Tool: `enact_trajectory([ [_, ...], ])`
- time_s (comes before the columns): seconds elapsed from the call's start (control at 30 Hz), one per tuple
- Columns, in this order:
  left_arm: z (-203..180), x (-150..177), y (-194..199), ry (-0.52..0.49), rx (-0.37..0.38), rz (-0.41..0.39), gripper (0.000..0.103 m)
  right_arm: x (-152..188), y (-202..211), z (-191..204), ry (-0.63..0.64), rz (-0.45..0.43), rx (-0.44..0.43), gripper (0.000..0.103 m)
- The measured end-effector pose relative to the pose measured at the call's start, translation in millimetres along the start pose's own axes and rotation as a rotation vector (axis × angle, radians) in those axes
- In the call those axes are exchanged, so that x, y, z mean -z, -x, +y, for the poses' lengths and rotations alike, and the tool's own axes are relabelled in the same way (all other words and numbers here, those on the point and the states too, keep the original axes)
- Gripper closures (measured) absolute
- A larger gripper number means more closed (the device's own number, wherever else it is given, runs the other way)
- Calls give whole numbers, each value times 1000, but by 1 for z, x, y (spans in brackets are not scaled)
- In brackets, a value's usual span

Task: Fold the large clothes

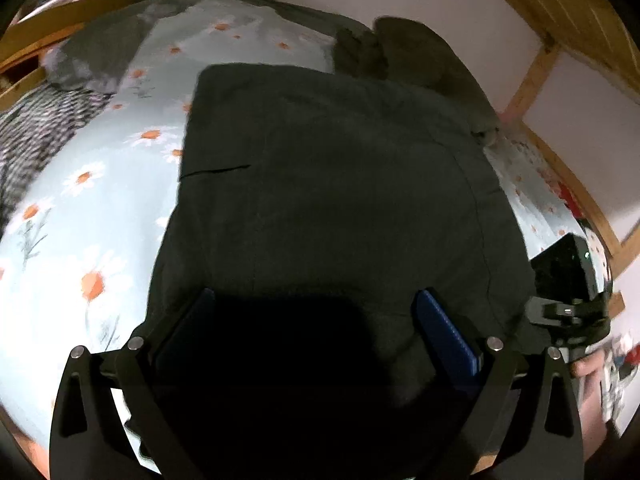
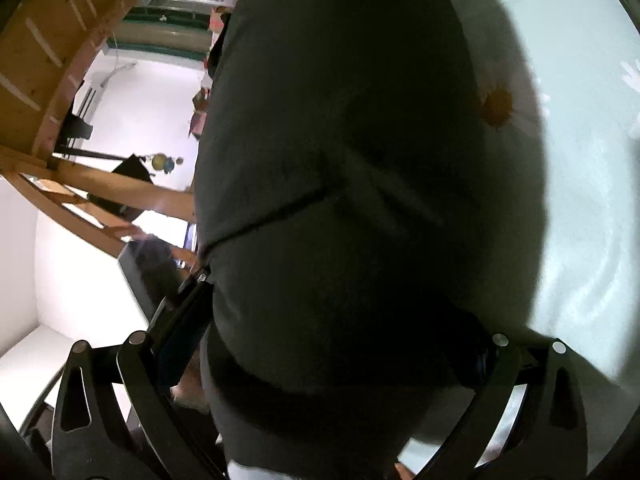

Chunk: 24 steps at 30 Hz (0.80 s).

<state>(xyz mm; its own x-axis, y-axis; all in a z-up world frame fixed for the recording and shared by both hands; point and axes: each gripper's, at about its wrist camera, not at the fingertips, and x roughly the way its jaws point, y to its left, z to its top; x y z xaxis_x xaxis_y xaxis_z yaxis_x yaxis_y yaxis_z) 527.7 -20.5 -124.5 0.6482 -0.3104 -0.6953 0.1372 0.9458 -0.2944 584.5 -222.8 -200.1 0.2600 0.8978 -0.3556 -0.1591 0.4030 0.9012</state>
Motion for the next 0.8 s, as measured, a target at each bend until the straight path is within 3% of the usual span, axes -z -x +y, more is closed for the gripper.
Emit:
enact_trajectory([
  [0.07, -3, 15, 27, 62, -20, -81, 5, 1, 0, 2, -2, -21, -1, 10],
  [0.17, -1, 54, 69, 175, 54, -291, 5, -2, 4, -5, -50, -34, -29, 20],
  [0.2, 3, 70, 81, 268, 87, -339, 5, -2, 4, -5, -61, -39, -35, 21],
  [0.23, 8, 81, 85, 349, 118, -353, 5, -1, 4, -5, -73, -43, -39, 23],
  [0.33, 29, 134, 75, 764, 254, -297, 5, 3, -1, -1, -94, -47, -46, 23],
  [0.4, 39, 167, 42, 1004, 364, -214, 5, 4, -2, 1, -99, -42, -47, 23],
  [0.43, 43, 176, 27, 1072, 425, -215, 6, 5, -3, 2, -103, -41, -49, 23],
  [0.5, 41, 170, 19, 995, 433, -276, 6, 9, -2, 3, -111, -35, -50, 23],
  [0.53, 40, 166, 13, 975, 475, -286, 6, 10, -2, 4, -113, -31, -50, 23],
  [0.6, 40, 159, -2, 1034, 570, -270, 6, 14, -2, 4, -116, -20, -50, 23],
  [0.8, 43, 135, -23, 986, 582, -228, 4, 25, -2, 9, -124, 0, -45, 24],
])
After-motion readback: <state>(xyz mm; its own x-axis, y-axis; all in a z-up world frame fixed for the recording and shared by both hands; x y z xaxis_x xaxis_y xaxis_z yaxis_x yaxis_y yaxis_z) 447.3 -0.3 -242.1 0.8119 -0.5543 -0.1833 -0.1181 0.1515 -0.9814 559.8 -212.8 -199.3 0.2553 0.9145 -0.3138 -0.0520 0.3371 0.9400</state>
